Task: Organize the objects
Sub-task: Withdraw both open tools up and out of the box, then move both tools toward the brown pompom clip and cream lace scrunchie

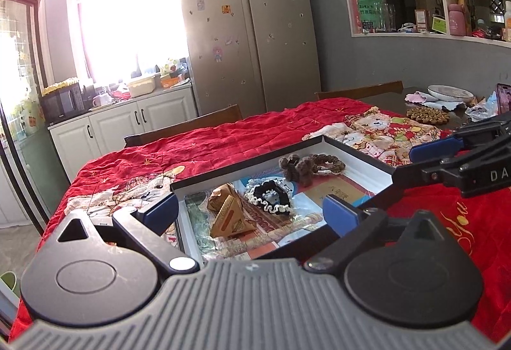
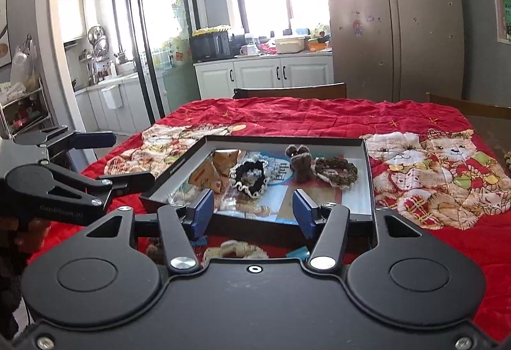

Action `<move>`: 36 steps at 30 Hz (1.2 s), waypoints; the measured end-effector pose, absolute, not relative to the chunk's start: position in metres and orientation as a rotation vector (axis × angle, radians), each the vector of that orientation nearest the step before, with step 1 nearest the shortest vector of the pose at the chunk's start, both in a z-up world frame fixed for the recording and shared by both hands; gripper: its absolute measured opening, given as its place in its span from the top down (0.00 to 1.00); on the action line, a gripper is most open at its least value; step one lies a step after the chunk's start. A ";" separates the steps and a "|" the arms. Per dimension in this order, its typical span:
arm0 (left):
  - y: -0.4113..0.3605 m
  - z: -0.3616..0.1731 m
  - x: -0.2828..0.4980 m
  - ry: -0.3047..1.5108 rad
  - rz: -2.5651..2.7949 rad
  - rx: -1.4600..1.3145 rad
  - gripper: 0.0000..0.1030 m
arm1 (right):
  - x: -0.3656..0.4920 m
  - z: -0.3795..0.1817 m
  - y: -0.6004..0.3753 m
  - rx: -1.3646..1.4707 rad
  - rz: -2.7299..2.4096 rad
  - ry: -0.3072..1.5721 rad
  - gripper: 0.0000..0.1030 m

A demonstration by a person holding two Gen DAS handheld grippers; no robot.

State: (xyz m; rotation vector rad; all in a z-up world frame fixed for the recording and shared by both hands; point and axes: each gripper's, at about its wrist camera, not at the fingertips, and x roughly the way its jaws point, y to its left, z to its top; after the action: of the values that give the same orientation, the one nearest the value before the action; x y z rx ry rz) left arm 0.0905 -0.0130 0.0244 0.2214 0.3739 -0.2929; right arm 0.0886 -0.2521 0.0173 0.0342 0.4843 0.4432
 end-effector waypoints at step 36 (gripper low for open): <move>-0.014 -0.061 0.089 0.568 -0.327 0.193 0.02 | 0.094 -0.060 -0.221 0.061 0.384 0.609 0.57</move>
State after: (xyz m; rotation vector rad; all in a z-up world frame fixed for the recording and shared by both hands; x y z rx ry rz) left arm 0.0892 -0.0140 -0.0609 0.1930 0.5680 -0.3266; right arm 0.0941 -0.2209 -0.0599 0.0613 0.6089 0.3844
